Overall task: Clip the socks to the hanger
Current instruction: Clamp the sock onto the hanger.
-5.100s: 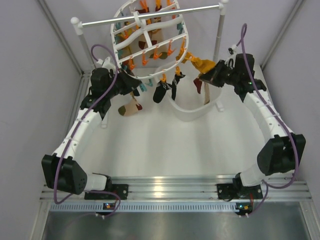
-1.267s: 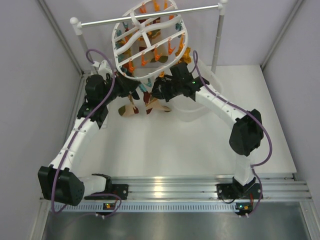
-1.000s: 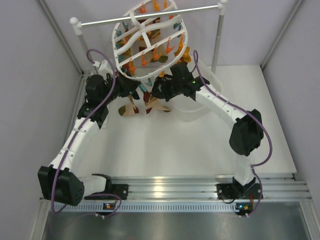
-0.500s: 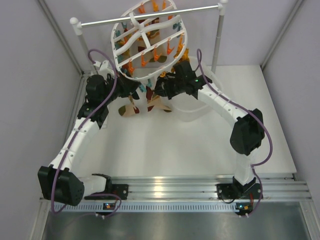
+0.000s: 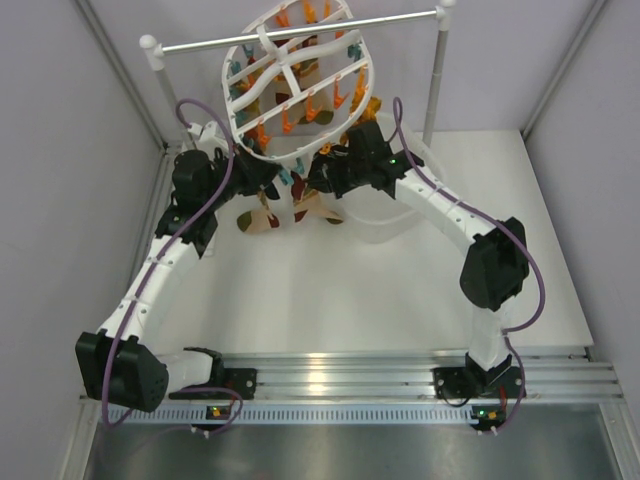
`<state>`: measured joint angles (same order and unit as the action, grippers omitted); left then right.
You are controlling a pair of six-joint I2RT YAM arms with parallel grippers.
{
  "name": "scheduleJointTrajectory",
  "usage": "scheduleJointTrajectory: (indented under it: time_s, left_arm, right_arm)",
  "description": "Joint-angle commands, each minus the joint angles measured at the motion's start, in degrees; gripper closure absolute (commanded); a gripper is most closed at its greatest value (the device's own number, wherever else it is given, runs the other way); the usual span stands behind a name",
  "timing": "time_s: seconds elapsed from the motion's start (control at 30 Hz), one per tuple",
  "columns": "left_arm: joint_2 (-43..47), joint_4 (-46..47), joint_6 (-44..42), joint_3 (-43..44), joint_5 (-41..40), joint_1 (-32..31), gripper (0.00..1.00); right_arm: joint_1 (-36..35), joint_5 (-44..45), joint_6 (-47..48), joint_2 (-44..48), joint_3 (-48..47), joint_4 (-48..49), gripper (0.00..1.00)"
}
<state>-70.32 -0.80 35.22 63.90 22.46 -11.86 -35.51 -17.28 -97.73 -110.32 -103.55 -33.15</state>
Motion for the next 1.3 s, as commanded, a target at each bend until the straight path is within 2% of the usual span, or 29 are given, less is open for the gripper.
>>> scheduleJointTrajectory:
  time_s: [0.0, 0.6, 1.03, 1.2, 1.27]
  left_arm:
    - [0.63, -0.52, 0.81, -1.14, -0.22, -0.71, 1.0]
    - [0.19, -1.22, -0.15, -1.5, -1.63, -2.47, 1.0]
    - [-0.34, -3.33, -3.84, -1.76, -4.18, -3.96, 1.0]
    - [-0.43, -3.51, -4.02, -1.76, -4.53, -4.23, 0.95]
    - [-0.43, -3.77, -4.11, -1.67, -4.53, -4.31, 0.89]
  right_arm:
    - [-1.06, -0.39, -0.53, 0.28, -3.15, 3.79, 1.0]
    - [-2.02, -0.83, -1.23, 0.63, -4.03, 4.32, 1.0]
    - [-2.02, -2.5, -2.99, 1.87, -3.77, 5.64, 1.0]
    - [-2.02, -3.02, -3.6, 1.95, -3.94, 6.25, 1.0]
    - [-2.02, -3.11, -3.87, 1.95, -3.86, 6.43, 1.0]
